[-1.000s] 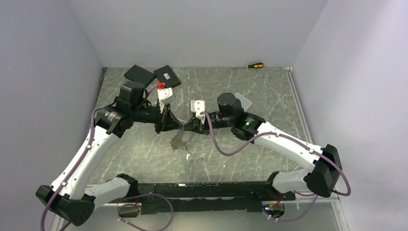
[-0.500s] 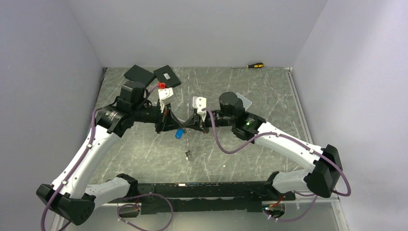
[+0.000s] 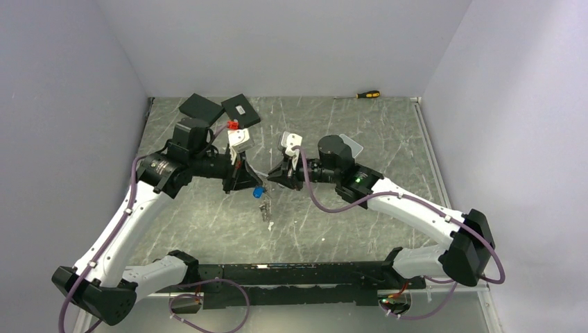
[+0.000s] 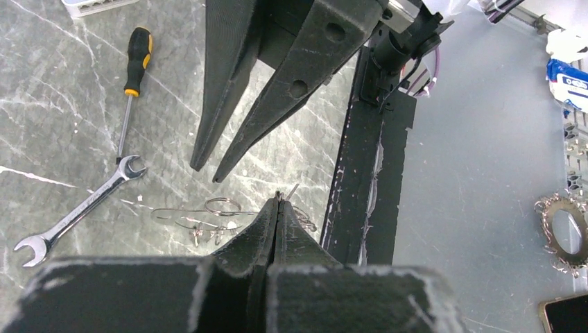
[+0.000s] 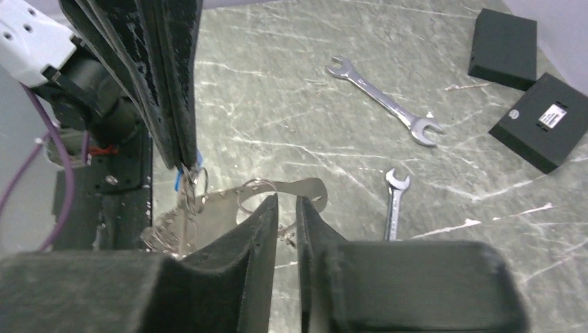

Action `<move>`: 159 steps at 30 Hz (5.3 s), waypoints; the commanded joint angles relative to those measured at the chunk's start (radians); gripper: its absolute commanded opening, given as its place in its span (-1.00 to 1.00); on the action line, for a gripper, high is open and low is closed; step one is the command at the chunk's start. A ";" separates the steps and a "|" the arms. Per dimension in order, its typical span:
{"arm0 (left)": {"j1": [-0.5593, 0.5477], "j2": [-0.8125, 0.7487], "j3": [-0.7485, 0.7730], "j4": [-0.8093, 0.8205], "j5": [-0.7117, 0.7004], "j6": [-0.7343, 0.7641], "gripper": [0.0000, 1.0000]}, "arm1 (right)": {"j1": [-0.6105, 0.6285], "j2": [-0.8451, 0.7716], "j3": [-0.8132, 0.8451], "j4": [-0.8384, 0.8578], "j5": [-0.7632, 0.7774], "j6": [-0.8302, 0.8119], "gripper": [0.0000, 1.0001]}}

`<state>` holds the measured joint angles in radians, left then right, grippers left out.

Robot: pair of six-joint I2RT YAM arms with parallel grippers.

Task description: Put the keys on the keyring

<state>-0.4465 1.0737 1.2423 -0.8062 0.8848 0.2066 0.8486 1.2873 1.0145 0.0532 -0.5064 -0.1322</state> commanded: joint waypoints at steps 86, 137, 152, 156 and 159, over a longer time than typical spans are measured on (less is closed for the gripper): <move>-0.017 -0.185 -0.142 0.208 0.005 -0.032 -1.00 | 0.014 -0.218 -0.183 0.400 0.100 0.211 -1.00; -0.017 -0.065 -0.478 0.243 -1.017 -0.639 0.50 | 0.065 -0.073 -0.802 0.669 0.347 0.372 0.17; -0.014 0.075 -0.404 0.143 -1.204 -0.626 0.97 | 0.044 -0.281 -0.668 0.279 0.764 0.490 1.00; -0.008 0.086 -0.413 0.184 -1.168 -0.577 0.87 | 0.038 -0.191 -0.562 0.223 0.708 0.409 0.99; -0.009 0.063 -0.436 0.218 -1.077 -0.553 0.79 | 0.026 -0.155 -0.502 0.194 0.641 0.348 0.95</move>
<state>-0.4583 1.1725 0.8009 -0.6453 -0.2573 -0.3923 0.8894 1.1042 0.4133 0.2802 0.1989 0.2981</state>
